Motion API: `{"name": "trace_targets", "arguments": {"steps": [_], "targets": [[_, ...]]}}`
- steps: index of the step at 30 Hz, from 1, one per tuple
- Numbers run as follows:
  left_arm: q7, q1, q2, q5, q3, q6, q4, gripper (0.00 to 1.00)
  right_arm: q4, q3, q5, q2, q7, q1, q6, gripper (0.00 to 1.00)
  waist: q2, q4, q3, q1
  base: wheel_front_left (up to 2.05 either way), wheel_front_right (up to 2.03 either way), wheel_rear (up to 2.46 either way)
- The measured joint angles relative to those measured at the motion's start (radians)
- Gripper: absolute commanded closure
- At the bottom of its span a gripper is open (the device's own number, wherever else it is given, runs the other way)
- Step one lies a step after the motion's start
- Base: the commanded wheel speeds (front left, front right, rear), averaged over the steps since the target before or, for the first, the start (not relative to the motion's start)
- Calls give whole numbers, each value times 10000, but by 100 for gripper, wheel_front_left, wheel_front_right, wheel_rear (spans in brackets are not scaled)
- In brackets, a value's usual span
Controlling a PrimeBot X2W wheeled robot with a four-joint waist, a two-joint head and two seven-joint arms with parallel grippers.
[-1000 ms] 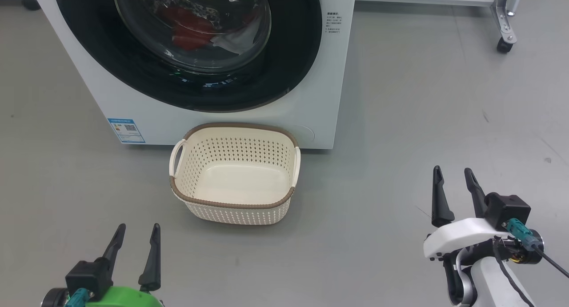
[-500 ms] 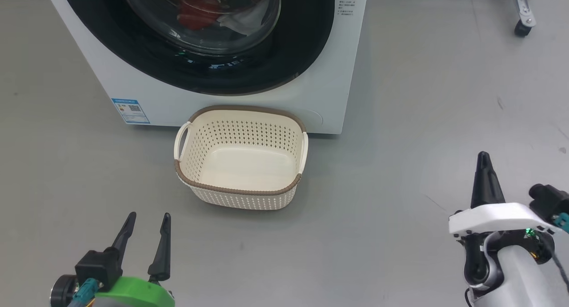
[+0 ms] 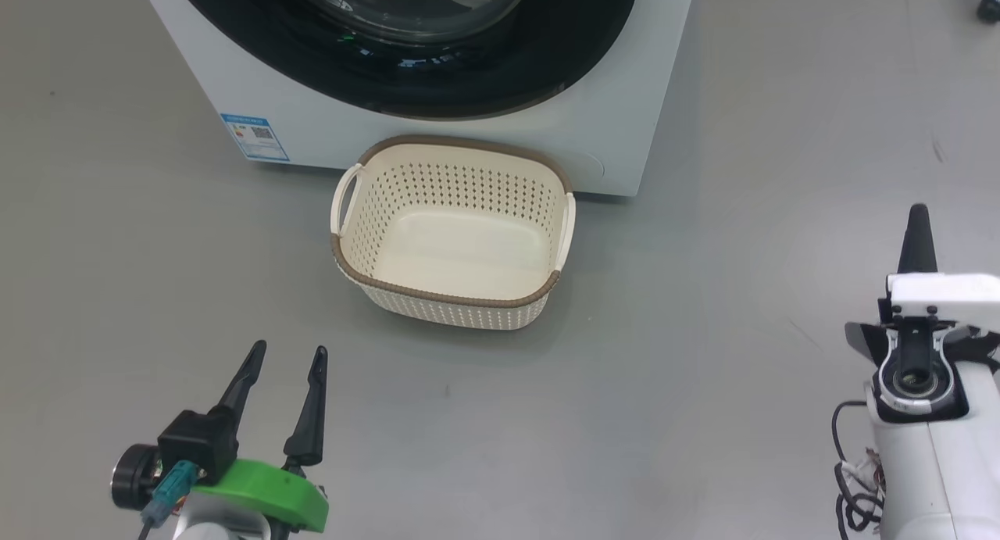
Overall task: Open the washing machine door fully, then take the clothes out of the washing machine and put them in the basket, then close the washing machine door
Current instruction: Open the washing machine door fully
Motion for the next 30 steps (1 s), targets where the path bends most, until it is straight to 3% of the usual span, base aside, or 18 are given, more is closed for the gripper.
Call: {"name": "trace_targets", "arguments": {"steps": [6,12,20,30], "targets": [[-2,-430,-27,12,-224,0,-236,0,-366,-59,-201,-77,648,-1179,-326,100,0,318,544,0,0,0,0],[-2,-724,-56,8,-368,-2,-307,0,-665,-127,-280,-642,1122,-2237,-640,100,0,618,1061,0,0,0,0],[-2,-1297,-119,-115,-757,-2,-522,0,-1016,-84,-255,-1258,1933,-3864,-1325,100,0,1134,1941,0,0,0,0],[-2,-1901,-163,-355,-1158,-13,-573,0,-1087,188,-543,-1973,2660,-5940,-1653,100,0,1705,3051,1,0,0,0]]}}
